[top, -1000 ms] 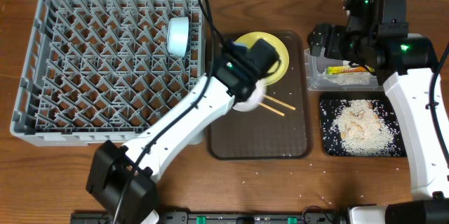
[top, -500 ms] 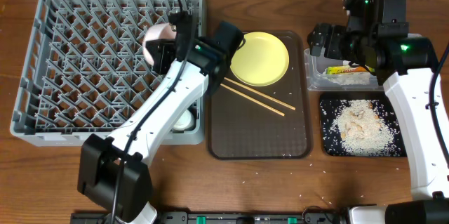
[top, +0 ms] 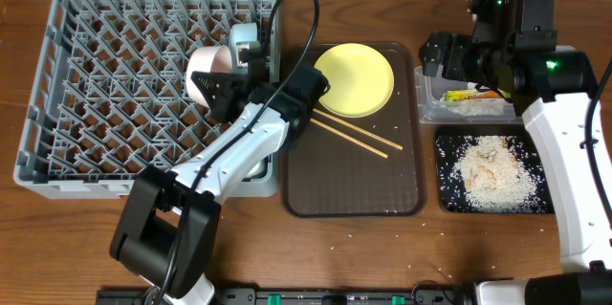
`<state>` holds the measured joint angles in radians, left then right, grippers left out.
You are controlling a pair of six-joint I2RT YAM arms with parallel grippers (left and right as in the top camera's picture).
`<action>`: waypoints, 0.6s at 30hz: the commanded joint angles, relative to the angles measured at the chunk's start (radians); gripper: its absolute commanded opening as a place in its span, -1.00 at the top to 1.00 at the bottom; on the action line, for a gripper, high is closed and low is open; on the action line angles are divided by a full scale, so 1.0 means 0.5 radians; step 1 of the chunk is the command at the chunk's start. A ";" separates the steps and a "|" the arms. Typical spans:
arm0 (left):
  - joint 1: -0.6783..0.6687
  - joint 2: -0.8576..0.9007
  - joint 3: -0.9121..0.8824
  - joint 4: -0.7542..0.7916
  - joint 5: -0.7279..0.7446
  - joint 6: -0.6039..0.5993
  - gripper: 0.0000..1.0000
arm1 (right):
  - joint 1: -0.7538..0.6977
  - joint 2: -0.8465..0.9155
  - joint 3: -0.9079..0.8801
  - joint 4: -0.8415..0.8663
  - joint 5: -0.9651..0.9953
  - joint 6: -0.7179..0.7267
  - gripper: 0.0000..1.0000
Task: Sort waste into correct bins and load items into the dishwasher
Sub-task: 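Lift the pink bowl and carry it left into the rack, then lower the pink bowl upright into the rack beside the blue bowl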
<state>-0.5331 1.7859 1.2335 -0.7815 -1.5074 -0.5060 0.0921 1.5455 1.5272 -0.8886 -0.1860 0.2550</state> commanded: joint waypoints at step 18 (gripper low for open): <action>-0.098 0.016 -0.085 0.077 0.277 -0.112 0.85 | 0.013 0.002 0.019 0.004 0.004 -0.011 -0.98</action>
<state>-0.5819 1.7859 1.2007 -0.7330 -1.3666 -0.5430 0.0921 1.5455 1.5272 -0.8886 -0.1860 0.2550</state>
